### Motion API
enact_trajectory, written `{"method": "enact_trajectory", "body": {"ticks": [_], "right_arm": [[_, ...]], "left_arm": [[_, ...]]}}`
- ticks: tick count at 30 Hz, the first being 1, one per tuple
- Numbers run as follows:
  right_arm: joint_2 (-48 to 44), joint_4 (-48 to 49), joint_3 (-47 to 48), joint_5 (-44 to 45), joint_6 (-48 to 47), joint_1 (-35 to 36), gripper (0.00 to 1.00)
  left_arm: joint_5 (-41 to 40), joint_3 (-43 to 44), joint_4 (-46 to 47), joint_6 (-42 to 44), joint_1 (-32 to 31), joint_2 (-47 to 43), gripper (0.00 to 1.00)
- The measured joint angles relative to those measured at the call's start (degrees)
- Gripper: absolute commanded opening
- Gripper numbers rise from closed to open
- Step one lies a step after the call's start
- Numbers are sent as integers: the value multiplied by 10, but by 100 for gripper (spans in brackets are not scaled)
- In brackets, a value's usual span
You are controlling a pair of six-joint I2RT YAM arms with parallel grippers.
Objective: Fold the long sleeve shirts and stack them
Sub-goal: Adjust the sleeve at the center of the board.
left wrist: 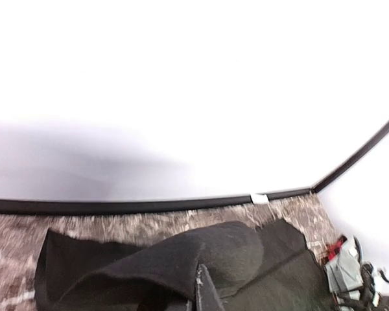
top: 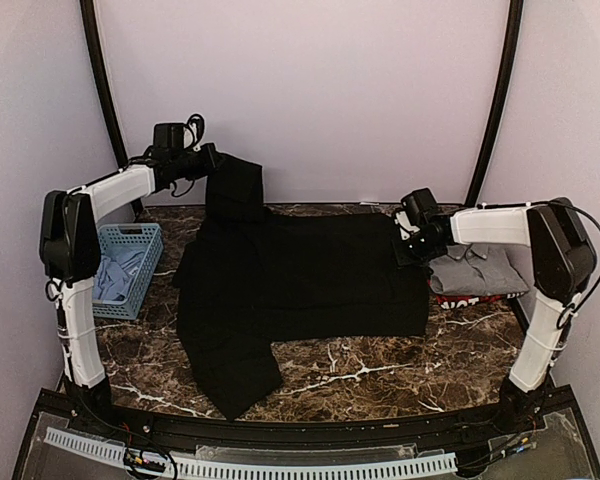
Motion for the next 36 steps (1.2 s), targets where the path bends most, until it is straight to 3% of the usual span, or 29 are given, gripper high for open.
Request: {"method": "enact_trajectory", "body": {"ticks": [8,12,14,16,18,19,26,31,36], "right_arm": [[-9,-5,0,-5,0,3,46],[-9,-6,0,-9,1,6,47],[-9,-7,0,-10,1,10,48],[-9,-8,0,-10,1,16,48],[-12,-9,-1,-9,1,25,48],[-15,-10,-3,-9,1,31,49],[-80,-7,-49,-8,12,85,49],[-113,-7,-98,-9,27,116,49],[-130,-6,-142,-17,43,132,48]], "left_arm": [[10,66,48,-19,15,164,1],[10,66,31,-22,19,214,10],[9,66,16,-22,19,224,31],[8,66,0,-19,19,224,44],[1,66,-5,-12,19,221,71],[-4,63,-7,-6,19,219,75],[-64,-21,-24,20,19,119,95],[-106,-90,-21,27,19,0,97],[-112,-258,12,12,14,-151,95]]}}
